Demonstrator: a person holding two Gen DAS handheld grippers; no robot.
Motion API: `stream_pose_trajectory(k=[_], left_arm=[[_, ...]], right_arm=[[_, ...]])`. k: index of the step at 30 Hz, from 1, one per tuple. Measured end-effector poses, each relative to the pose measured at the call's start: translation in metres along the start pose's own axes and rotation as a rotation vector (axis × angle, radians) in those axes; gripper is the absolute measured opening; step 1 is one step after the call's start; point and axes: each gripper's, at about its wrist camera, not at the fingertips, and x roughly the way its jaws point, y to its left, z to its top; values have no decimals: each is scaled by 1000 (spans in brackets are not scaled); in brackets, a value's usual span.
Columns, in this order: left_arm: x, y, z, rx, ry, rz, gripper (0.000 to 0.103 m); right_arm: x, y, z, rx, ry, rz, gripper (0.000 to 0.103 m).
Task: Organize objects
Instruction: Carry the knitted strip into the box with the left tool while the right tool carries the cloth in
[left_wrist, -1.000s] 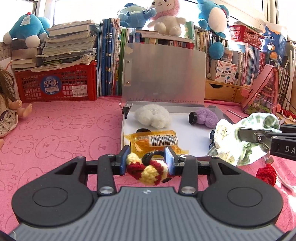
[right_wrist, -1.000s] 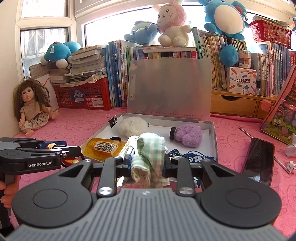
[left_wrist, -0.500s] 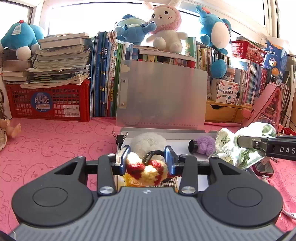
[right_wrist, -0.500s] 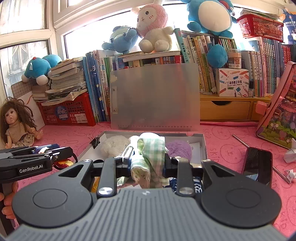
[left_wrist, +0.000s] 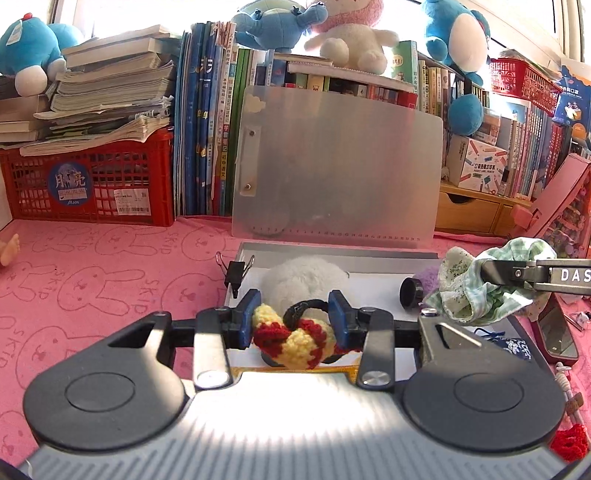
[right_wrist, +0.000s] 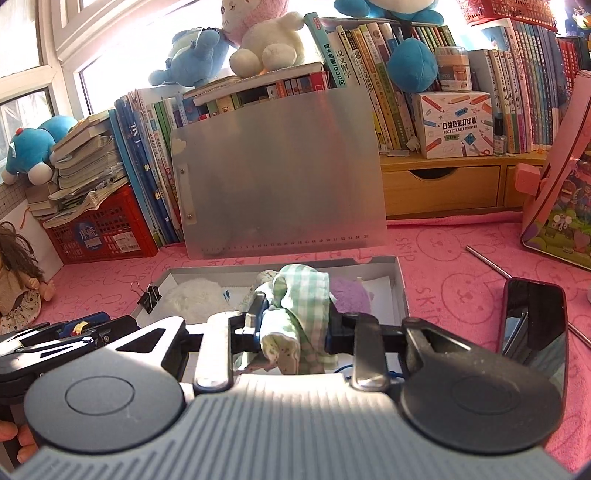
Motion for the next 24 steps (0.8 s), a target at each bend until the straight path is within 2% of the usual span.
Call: stream_pose_trajectory(k=[21,24], left_arm=[[37,0,-20,37,68,61,46],[36,-1,-20,41,65,59,47]], right_arm=[[53,-19,-21,-4,158,-109,33],[52,-23,-20,15,157,-103,37]])
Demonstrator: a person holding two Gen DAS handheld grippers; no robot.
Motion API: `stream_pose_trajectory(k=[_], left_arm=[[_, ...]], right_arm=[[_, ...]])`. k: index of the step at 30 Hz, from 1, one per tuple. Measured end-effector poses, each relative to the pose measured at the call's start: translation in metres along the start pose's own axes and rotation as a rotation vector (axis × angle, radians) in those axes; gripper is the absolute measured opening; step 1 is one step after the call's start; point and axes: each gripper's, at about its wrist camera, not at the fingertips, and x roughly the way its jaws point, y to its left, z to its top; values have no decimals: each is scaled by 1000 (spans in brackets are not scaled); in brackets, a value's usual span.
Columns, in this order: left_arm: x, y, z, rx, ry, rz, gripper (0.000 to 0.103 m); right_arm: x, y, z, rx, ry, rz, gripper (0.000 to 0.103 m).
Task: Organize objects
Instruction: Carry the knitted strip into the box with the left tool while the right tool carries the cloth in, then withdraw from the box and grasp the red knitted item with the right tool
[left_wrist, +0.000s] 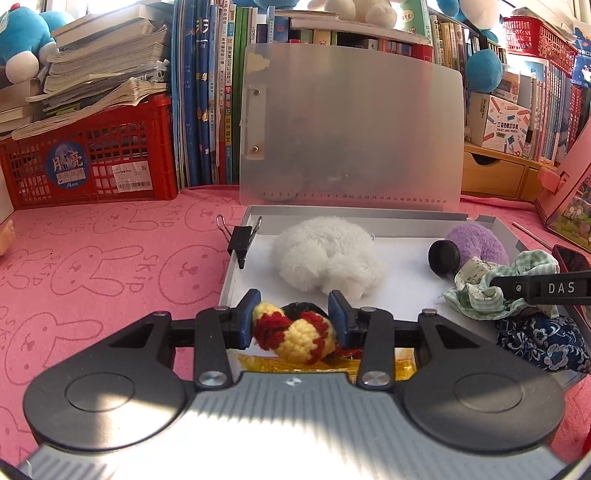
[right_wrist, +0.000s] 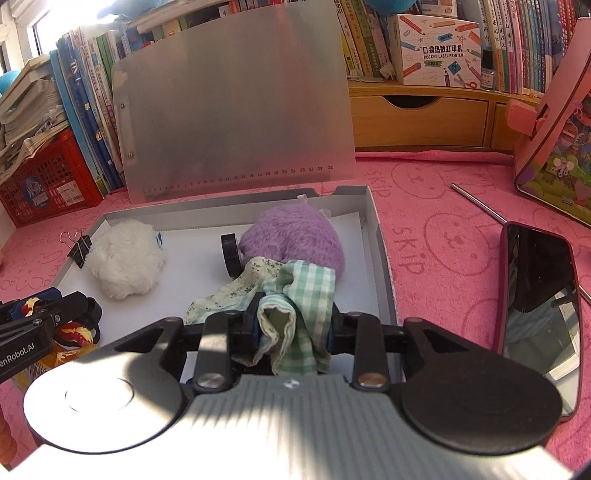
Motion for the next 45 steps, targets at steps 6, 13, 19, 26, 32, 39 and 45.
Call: stream_pose_trajectory(k=[6,13,19,26,32,39,45], left_arm=[[-14,1,5,-15,-28,1,58],[-54,-1,12,5,-93,-10,71],[-94,-12,1,40,-121,-74,74],[-129,-18,-32,38,-106,-154,75],[-146,-24,-66,71,-68,-168,75],[-148,-32,-102,97,2,-202,82],[-145,-38,-117,108,27,-225,82]], right_arm=[[-23,-1,3,-27,-83,0,65],[-71,-7,7,-44,-175,29,77],[-112,-12,-9,-61,-214,78,83],[-145,-14,-47,-102,-246,115,92],[-160,-12,-82,-130,-257,103,98],[-161,-11,-114,-172,-248,100,100],[-155,-15,-131,-150,-220,90,101]])
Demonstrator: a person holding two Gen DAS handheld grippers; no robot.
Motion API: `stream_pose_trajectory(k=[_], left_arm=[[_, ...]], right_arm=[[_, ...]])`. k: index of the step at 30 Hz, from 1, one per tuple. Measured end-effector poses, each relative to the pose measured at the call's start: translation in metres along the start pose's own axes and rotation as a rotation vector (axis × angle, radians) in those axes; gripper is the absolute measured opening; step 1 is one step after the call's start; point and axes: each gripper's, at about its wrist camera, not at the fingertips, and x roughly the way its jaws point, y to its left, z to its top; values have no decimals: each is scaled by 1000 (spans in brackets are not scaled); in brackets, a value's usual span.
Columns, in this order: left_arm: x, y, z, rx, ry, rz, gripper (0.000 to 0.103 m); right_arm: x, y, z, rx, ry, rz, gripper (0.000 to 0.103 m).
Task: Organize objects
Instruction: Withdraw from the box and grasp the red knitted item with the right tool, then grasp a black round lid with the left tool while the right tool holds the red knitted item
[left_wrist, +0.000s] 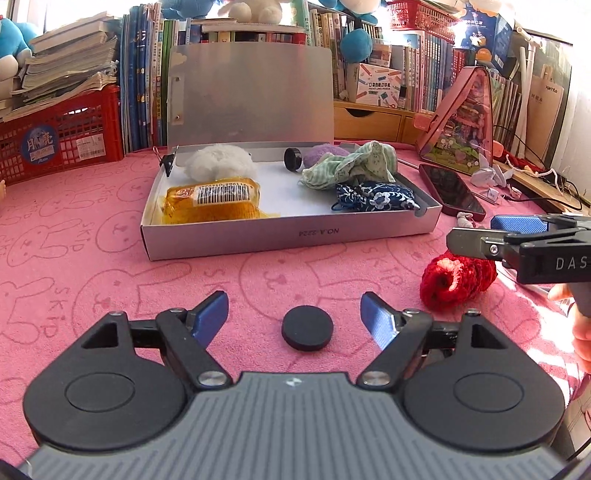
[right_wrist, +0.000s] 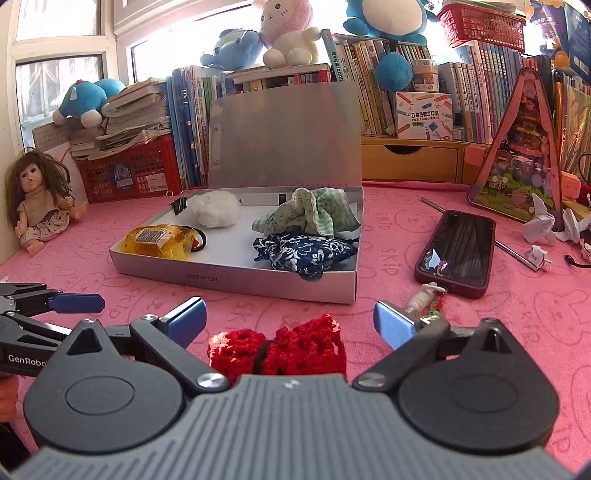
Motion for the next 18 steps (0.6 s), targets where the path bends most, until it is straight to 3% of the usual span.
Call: stream_pose_trajectory(k=[6,12,18], left_arm=[[2,1,-5,-42,13,-25,82],[-1,-3,-11,-13,4,-8,80],[-2,-3,-14,-15,8,-6,63]], right_arm=[[0,0,-12,0,24,-7,101],[2,2,-18,5,28,-14,101],[7,9,-27,-19,41,-33,101]])
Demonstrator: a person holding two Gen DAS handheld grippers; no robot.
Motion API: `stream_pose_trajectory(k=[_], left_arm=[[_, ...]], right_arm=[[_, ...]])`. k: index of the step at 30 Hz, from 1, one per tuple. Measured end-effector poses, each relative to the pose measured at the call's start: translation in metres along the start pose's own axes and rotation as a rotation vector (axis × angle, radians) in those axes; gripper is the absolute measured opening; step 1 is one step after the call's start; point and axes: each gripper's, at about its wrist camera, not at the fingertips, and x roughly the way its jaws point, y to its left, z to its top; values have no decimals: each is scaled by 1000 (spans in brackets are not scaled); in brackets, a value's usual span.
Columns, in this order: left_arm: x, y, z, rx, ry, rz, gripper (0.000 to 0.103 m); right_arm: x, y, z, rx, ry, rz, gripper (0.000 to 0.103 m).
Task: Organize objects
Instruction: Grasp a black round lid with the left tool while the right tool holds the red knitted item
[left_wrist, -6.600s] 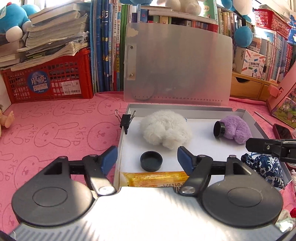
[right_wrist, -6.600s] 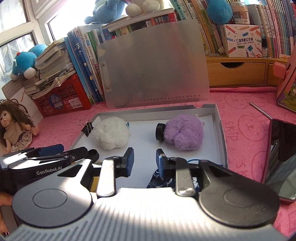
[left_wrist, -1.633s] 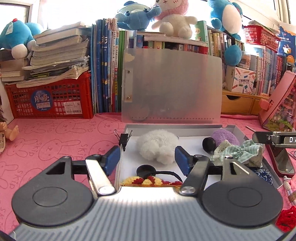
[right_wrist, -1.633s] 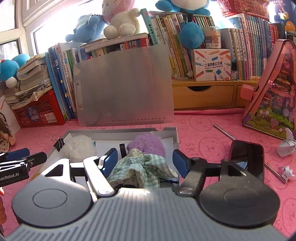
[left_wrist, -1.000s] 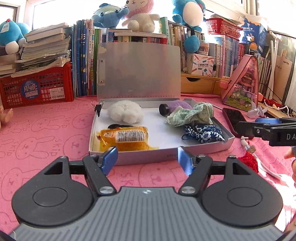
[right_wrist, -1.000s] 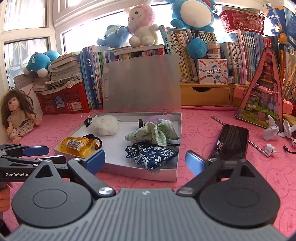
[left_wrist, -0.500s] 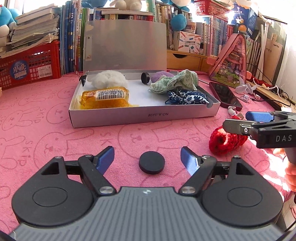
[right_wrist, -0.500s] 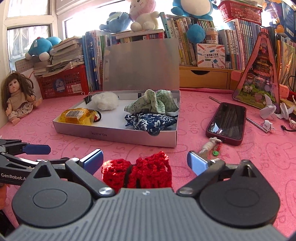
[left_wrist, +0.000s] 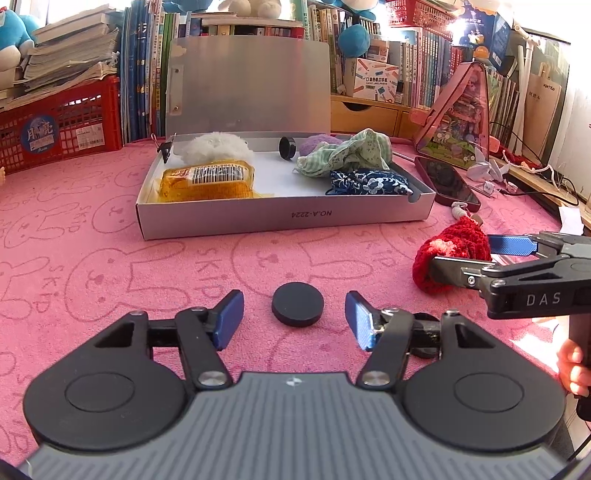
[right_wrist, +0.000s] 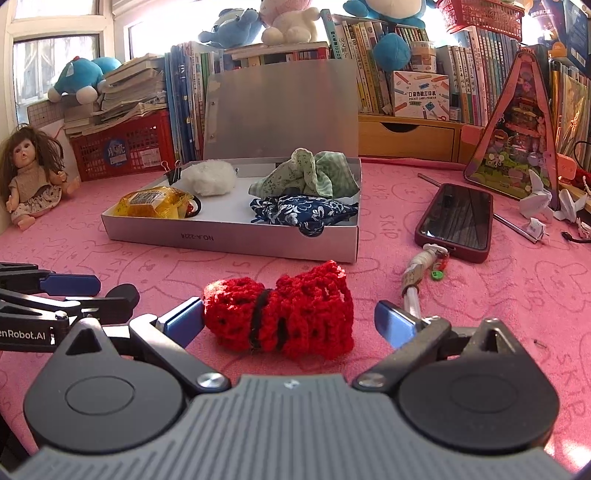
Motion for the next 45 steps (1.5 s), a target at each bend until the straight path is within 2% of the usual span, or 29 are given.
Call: stream_pose_trajectory(k=[4,18,30,43,45], left_arm=[[0,1,-1,0,-7,12,58],[2,-8,-4,48,-17,51,57],[2,-6,-7,37,-32,57,53],[4,-10,-4,53,-24,63,51],[5,-11,-2,55,-24,62,47]], right_arm=[[2,0,-1,8,4,-4,101],[5,2,-3,10,18,-24,101],[3,7,-5,-15,-9,-40,100],[0,10,-8,-50,-24,-6,85],[0,12,-8,-61,-30,-4,82]])
